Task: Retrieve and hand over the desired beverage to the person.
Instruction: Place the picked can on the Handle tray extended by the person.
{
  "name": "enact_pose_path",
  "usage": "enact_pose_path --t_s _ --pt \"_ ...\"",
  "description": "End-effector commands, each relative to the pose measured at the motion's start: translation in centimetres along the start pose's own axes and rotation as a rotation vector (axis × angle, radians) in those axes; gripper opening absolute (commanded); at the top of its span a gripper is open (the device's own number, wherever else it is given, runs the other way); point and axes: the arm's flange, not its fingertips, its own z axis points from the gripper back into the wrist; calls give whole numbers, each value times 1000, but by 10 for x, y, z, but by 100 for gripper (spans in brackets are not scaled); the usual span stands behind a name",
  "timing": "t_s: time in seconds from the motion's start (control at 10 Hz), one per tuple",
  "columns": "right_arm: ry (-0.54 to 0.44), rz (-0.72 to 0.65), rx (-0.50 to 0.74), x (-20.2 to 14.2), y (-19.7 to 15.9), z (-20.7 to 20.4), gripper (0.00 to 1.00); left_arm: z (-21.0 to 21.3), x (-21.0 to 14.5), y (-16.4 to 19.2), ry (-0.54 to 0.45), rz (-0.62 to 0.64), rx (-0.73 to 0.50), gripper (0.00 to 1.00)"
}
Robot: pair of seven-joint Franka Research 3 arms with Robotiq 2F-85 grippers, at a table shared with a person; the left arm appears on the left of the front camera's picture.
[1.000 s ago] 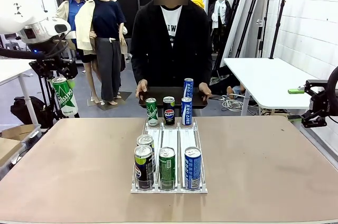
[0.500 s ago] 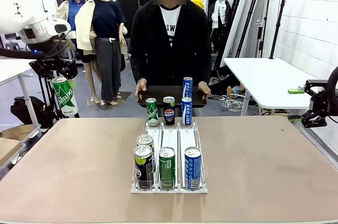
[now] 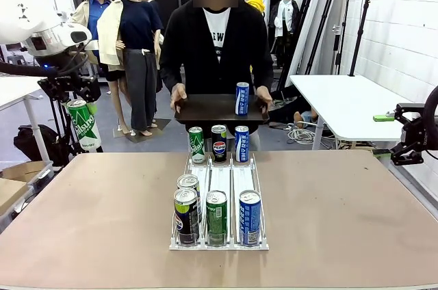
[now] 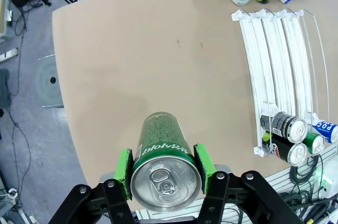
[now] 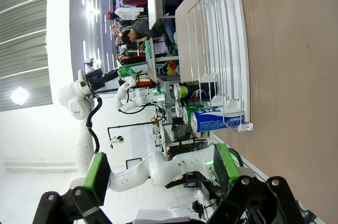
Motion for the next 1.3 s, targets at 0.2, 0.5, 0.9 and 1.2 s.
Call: enact_pose_path --t_s 0.2,0.5,0.9,1.2 --pt "1 2 -1 1 1 -1 100 6 3 1 -11 3 2 0" --pt "1 2 -1 1 1 -1 100 6 3 1 -11 3 2 0" --pt "1 2 -1 1 1 -1 100 6 3 1 -11 3 2 0" --pt "1 2 -1 1 1 -1 100 6 3 1 -11 3 2 0"
